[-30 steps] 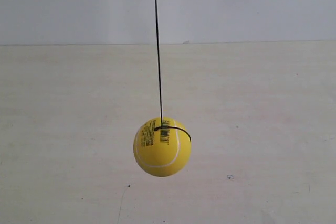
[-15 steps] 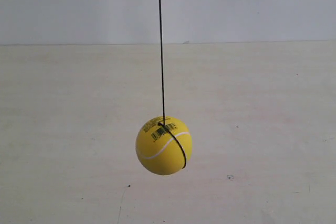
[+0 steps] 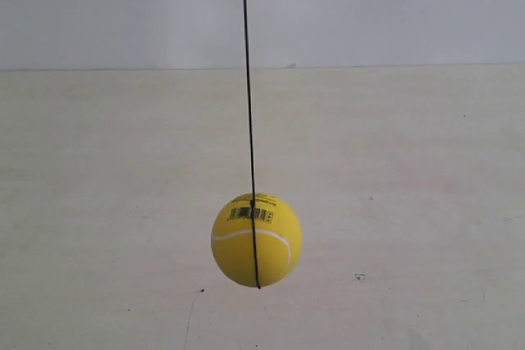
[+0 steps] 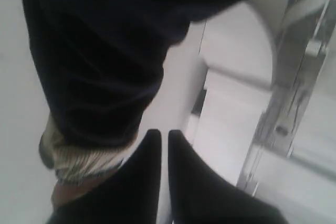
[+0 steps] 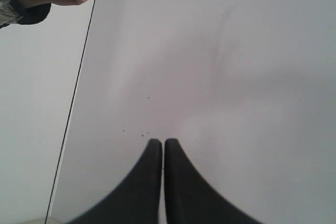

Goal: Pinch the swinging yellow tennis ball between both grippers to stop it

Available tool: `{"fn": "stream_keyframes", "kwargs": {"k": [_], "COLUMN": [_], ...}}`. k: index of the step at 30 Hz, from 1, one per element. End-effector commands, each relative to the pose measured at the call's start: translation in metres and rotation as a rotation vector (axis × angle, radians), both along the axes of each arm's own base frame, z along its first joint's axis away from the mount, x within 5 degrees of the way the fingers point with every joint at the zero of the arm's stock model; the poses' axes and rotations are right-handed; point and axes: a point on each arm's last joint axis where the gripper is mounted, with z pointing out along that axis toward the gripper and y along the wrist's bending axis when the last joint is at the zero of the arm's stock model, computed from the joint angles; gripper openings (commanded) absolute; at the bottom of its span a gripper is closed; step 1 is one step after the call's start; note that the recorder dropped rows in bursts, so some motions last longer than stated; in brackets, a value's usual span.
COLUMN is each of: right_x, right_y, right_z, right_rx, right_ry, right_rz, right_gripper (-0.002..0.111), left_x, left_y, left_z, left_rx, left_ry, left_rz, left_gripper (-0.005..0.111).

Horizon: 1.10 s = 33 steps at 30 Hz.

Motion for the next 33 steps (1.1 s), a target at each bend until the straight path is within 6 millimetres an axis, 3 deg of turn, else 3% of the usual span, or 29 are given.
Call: {"fn": "stream_keyframes", "kwargs": {"k": [1, 9, 16, 24, 33], "right_x": [-0.001, -0.001, -0.001, -0.001, -0.001], "right_y": [-0.001, 0.000, -0.001, -0.001, -0.001], "right_z": [0.001, 0.001, 0.001, 0.001, 0.001], "right_rx": [0.006, 0.004, 0.005, 0.005, 0.005], "right_ry": [-0.003, -0.003, -0.003, -0.003, -0.003], "right_rz": [0.000, 0.003, 0.002, 0.002, 0.002], "right_gripper": [0.000, 0.000, 0.000, 0.000, 0.000], "left_x": [0.001, 0.008, 0.028, 0.063, 0.090], "left_y": [0.000, 0.000, 0.002, 0.004, 0.007], "left_z": [-0.001, -0.010, -0.033, -0.084, -0.156], "left_rx": [-0.145, -0.150, -0.154, -0.158, -0.170], "left_ry": [0.007, 0.035, 0.127, 0.377, 0.615], "left_rz": [0.039, 0.072, 0.079, 0.091, 0.105], "left_gripper": [0.005, 0.005, 0.005, 0.005, 0.005]}}
